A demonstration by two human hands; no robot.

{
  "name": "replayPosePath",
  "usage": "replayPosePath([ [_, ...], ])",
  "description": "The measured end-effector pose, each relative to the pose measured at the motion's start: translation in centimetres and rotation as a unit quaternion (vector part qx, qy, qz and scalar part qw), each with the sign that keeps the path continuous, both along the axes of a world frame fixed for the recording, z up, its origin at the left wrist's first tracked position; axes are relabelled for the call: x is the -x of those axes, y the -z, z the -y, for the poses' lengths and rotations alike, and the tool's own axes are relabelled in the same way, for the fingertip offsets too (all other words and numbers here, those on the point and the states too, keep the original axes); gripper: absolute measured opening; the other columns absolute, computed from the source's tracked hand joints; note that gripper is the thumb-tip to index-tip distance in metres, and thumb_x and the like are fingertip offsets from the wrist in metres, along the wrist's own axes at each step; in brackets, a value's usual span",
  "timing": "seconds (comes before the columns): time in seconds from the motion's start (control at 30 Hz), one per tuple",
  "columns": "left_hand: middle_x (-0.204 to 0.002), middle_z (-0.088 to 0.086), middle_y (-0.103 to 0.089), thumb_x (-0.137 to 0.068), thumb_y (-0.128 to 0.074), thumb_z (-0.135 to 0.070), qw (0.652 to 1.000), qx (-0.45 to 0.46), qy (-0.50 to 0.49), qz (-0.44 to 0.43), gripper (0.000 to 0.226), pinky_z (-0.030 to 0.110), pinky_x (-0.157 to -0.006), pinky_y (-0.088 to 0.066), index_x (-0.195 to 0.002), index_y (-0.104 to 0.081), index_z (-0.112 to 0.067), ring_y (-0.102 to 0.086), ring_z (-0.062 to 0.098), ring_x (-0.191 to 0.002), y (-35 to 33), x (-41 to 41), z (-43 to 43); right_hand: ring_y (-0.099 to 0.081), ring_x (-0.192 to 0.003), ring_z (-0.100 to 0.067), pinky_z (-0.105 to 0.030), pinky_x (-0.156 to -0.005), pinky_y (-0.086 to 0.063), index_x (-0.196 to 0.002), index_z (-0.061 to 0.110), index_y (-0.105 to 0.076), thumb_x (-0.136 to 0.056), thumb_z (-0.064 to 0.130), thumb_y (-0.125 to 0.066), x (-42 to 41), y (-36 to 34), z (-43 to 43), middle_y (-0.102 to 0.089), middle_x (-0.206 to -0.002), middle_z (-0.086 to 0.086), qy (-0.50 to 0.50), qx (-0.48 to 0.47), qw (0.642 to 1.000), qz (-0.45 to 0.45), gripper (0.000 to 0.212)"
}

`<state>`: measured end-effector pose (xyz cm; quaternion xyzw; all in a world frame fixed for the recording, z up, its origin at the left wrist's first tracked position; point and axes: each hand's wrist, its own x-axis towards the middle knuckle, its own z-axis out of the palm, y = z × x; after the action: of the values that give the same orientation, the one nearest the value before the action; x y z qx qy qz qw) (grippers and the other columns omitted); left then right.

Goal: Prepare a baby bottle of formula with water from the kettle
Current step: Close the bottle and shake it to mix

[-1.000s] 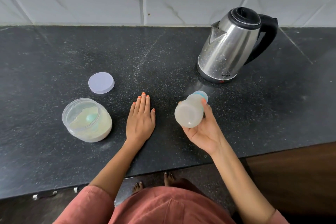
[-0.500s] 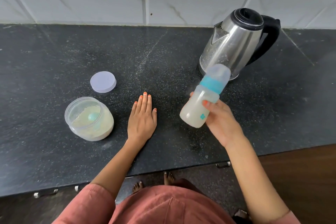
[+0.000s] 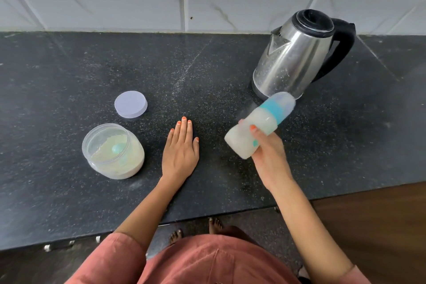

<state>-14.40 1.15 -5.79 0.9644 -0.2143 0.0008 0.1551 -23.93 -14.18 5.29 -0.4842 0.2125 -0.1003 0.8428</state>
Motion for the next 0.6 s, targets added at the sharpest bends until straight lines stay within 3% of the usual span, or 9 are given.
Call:
replayPosePath([
  [0.13,-0.157,0.008,-0.006,-0.101,-0.021,-0.03,1.0,-0.012,-0.001,0.001,0.053,0.031,-0.116,0.001,-0.147,-0.008,-0.008,-0.005,0.02,-0.145,0.2,-0.1,-0.1,-0.064,-0.089,-0.017,-0.027,-0.079,-0.054,-0.095,0.016,-0.064,-0.061,0.008,-0.074,1.6,0.4,-1.2,-0.07,-0.093,-0.004,-0.14,0.172,0.973,-0.071,0.037],
  [0.3,-0.157,0.009,-0.007,-0.101,-0.022,-0.03,1.0,-0.006,0.0,0.001,0.053,0.032,-0.116,0.0,-0.147,-0.011,-0.007,-0.006,0.02,-0.145,0.1,-0.1,0.0,-0.061,-0.098,-0.016,-0.031,-0.086,-0.052,-0.101,0.019,-0.059,-0.066,0.019,-0.063,-0.2,-0.5,0.0,-0.063,-0.107,-0.007,0.029,-0.017,0.999,0.002,0.036],
  [0.37,-0.157,0.009,-0.007,-0.101,-0.021,-0.03,1.0,-0.009,0.0,0.001,0.053,0.032,-0.116,0.0,-0.147,-0.01,-0.007,-0.005,0.02,-0.145,0.1,-0.1,0.0,-0.061,-0.098,-0.017,-0.031,-0.087,-0.052,-0.101,0.018,-0.059,-0.065,0.019,-0.065,0.0,-0.2,-0.5,-0.065,-0.104,-0.005,0.002,0.025,1.0,-0.01,0.037],
  [0.47,-0.157,0.01,-0.007,-0.101,-0.022,-0.03,1.0,-0.01,0.0,-0.003,0.053,0.031,-0.116,0.0,-0.147,-0.01,-0.007,-0.006,0.021,-0.145,0.2,-0.1,-0.1,-0.065,-0.083,-0.008,-0.02,-0.07,-0.054,-0.092,0.018,-0.063,-0.059,0.01,-0.074,1.5,0.2,-1.3,-0.072,-0.081,0.008,-0.127,0.177,0.975,-0.051,0.036],
  [0.5,-0.157,0.01,-0.007,-0.101,-0.022,-0.029,1.0,-0.009,0.0,-0.001,0.053,0.031,-0.116,0.0,-0.147,-0.01,-0.007,-0.006,0.021,-0.145,0.2,-0.1,-0.1,-0.066,-0.079,-0.004,-0.018,-0.067,-0.053,-0.091,0.018,-0.064,-0.058,0.01,-0.074,1.6,0.3,-1.1,-0.073,-0.079,0.009,-0.135,0.186,0.972,-0.049,0.035],
  [0.6,-0.157,0.009,-0.007,-0.101,-0.022,-0.029,1.0,-0.003,0.0,0.001,0.053,0.031,-0.116,0.0,-0.147,-0.01,-0.006,-0.006,0.02,-0.145,0.1,-0.1,-0.1,-0.065,-0.091,-0.012,-0.027,-0.08,-0.054,-0.097,0.017,-0.062,-0.061,0.016,-0.068,0.7,-0.2,0.0,-0.07,-0.096,-0.001,-0.024,0.055,0.998,-0.013,0.037],
])
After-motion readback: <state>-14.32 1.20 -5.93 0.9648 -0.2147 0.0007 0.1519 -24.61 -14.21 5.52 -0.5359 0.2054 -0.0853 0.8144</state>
